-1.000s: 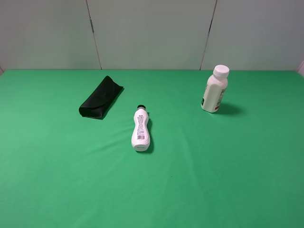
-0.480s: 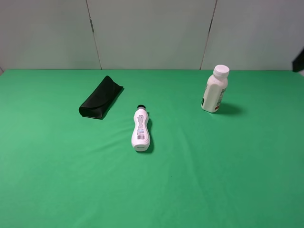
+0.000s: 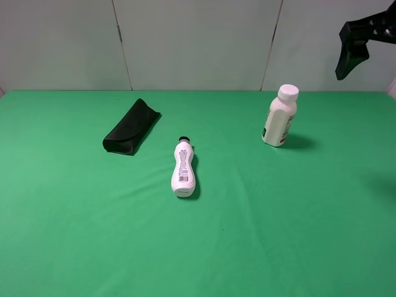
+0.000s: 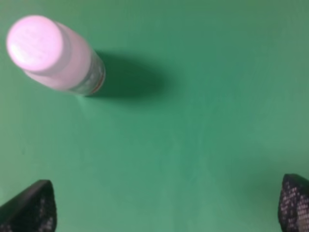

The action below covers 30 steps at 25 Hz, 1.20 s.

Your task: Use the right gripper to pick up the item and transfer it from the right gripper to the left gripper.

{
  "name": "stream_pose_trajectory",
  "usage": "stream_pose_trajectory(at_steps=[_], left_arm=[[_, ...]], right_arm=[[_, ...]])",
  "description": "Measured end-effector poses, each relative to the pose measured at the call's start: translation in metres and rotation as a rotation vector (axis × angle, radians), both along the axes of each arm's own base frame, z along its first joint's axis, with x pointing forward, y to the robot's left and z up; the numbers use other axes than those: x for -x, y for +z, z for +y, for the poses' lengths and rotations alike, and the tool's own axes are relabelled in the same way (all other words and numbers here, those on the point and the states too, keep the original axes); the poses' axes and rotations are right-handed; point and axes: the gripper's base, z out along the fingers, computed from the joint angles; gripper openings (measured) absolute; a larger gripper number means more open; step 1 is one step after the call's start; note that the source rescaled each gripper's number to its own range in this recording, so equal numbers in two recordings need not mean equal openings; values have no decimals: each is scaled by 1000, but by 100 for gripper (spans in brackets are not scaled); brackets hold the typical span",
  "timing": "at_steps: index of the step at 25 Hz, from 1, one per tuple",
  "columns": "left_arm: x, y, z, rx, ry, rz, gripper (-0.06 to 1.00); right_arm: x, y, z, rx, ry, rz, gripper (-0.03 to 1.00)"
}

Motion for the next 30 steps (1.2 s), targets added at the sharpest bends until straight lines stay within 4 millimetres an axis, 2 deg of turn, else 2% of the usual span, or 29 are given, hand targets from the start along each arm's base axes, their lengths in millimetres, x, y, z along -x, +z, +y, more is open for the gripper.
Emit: stream_pose_trajectory(at_steps=[5, 11, 24, 30], left_arm=[[0, 0, 0, 0, 0, 0, 100], [0, 0, 0, 0, 0, 0, 100], [0, 0, 0, 0, 0, 0, 100], [0, 0, 0, 0, 0, 0, 100]], right_arm=[[-10, -12, 1, 18, 17, 37, 100], [-20, -12, 3, 20, 19, 30, 100], [-42, -27, 6, 9, 1, 27, 100], [-63, -29, 19, -41, 11, 20, 100]])
